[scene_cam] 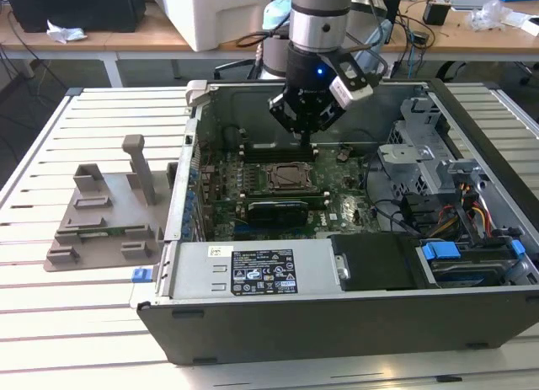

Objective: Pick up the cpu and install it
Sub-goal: 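Install the first cpu locking lever, then install the second cpu locking lever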

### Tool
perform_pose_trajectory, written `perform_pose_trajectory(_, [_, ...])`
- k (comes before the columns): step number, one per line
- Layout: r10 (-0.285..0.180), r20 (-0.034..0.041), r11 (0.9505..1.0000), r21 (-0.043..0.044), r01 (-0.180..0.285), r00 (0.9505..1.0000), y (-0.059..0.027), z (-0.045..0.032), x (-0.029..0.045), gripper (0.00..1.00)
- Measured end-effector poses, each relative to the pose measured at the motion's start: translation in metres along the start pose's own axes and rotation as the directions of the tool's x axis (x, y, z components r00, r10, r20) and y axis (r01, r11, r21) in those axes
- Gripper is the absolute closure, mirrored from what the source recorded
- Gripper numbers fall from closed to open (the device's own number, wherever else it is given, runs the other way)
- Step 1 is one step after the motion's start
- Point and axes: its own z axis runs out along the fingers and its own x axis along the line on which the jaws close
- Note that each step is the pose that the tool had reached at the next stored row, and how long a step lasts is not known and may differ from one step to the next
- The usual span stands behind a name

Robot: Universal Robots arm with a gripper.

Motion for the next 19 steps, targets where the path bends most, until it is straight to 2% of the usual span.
perform_pose_trajectory(1, [0.000, 0.0001, 1.0000, -0.0001, 0.000, 1.0000, -0.0001, -0.0017, 0.0000, 0.89])
perform_pose_trajectory(10, [0.000, 0.0001, 1.0000, -0.0004, 0.000, 1.0000, -0.0001, -0.0017, 0.0000, 0.89])
perform_pose_trajectory(11, [0.000, 0.0002, 1.0000, -0.0007, 0.000, 1.0000, -0.0062, -0.0008, 0.0004, 0.89])
perform_pose_trajectory(13, [0.000, 0.0002, 1.0000, -0.0021, 0.000, 1.0000, -0.0275, 0.0037, 0.0020, 0.89])
perform_pose_trajectory(14, [0.000, 0.0007, 0.9999, -0.0107, 0.000, 1.0000, -0.0334, 0.0053, 0.0029, 0.89])
perform_pose_trajectory(15, [0.000, 0.0019, 0.9996, -0.0284, 0.000, 1.0000, -0.0364, 0.0058, 0.0037, 0.89])
perform_pose_trajectory(16, [-0.001, 0.0035, 0.9987, -0.0511, 0.001, 1.0000, -0.0387, 0.0060, 0.0045, 0.89])
perform_pose_trajectory(17, [-0.001, 0.0046, 0.9977, -0.0676, 0.001, 1.0000, -0.0406, 0.0062, 0.0051, 0.89])
perform_pose_trajectory(18, [-0.001, 0.0052, 0.9971, -0.0766, 0.001, 1.0000, -0.0425, 0.0066, 0.0058, 0.89])
perform_pose_trajectory(19, [-0.001, 0.0065, 0.9951, -0.0985, 0.002, 1.0000, -0.0513, 0.0088, 0.0088, 0.89])
